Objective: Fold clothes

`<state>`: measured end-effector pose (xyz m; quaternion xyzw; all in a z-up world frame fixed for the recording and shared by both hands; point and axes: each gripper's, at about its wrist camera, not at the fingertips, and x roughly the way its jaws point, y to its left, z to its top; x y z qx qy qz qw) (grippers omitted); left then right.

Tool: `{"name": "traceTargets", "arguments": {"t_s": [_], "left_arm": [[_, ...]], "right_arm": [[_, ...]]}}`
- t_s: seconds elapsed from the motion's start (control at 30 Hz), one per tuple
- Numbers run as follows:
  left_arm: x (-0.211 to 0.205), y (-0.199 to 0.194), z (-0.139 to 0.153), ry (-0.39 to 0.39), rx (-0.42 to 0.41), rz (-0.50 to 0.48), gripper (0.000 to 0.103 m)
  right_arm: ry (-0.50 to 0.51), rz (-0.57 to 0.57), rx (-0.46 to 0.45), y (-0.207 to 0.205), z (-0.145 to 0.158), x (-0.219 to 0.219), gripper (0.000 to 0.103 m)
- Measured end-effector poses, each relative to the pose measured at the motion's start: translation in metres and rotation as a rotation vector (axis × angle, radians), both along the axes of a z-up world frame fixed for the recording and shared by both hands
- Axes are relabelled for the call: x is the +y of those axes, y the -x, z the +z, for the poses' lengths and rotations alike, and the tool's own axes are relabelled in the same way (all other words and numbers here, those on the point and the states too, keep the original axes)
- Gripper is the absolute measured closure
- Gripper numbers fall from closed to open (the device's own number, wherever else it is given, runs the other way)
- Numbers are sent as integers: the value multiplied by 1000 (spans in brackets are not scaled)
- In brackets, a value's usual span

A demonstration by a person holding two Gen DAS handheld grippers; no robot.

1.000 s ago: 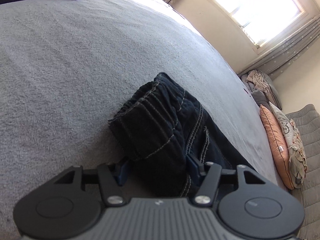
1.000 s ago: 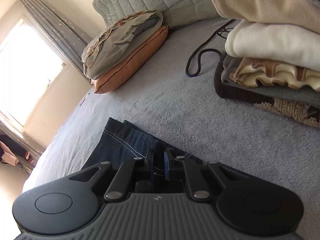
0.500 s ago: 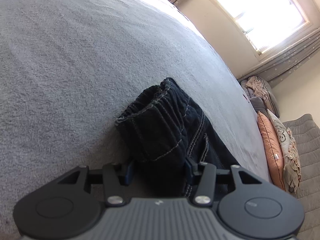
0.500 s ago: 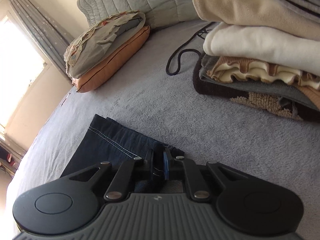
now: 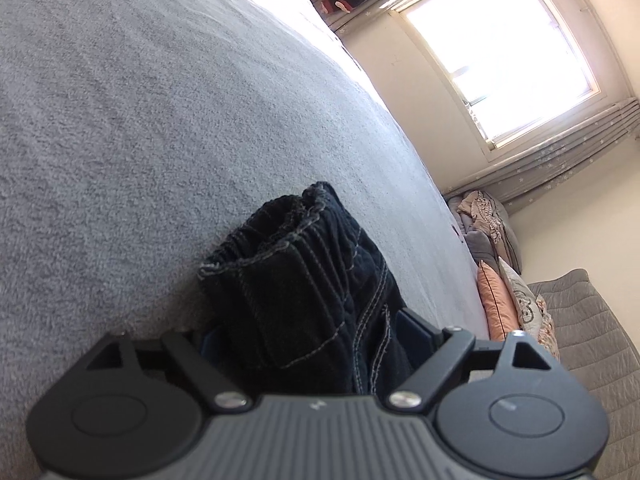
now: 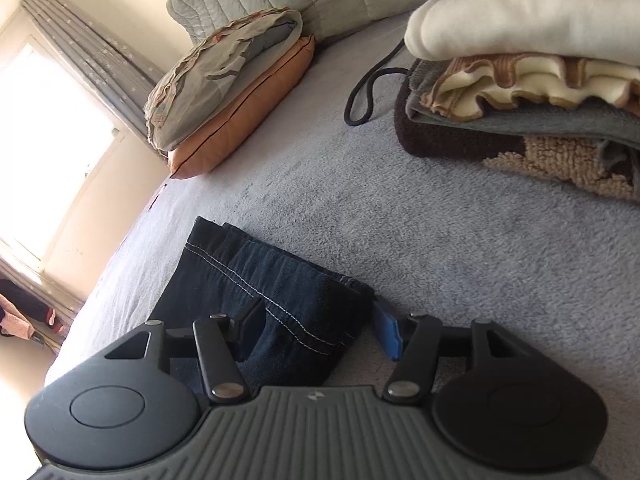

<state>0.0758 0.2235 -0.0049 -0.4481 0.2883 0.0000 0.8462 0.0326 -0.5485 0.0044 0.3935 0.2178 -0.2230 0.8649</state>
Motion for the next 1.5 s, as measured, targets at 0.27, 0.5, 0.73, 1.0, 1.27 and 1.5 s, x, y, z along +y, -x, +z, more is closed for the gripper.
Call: {"name": "traceTargets", "arguments": {"t_s": [0.27, 0.5, 0.73, 1.0, 1.27, 1.5], "left_arm": [[15, 0, 7, 10, -14, -1, 65], [39, 41, 55, 37, -38, 32, 67], [59, 39, 11, 82, 184, 117, 63], [68, 50, 22, 100, 214, 191, 51], [34, 24, 85, -378, 59, 28, 13], [-4, -25, 68, -584, 85, -128, 9]], "right_arm": [[-2, -37, -82, 14, 30, 4, 80], [-5, -20, -174, 85, 75, 38, 82], [-191, -53, 83, 104, 9, 34, 79], [206, 97, 216, 82, 53, 33, 39], [442, 415, 158, -16, 57, 51, 39], [656, 606, 239, -65, 28, 88, 51]]}}
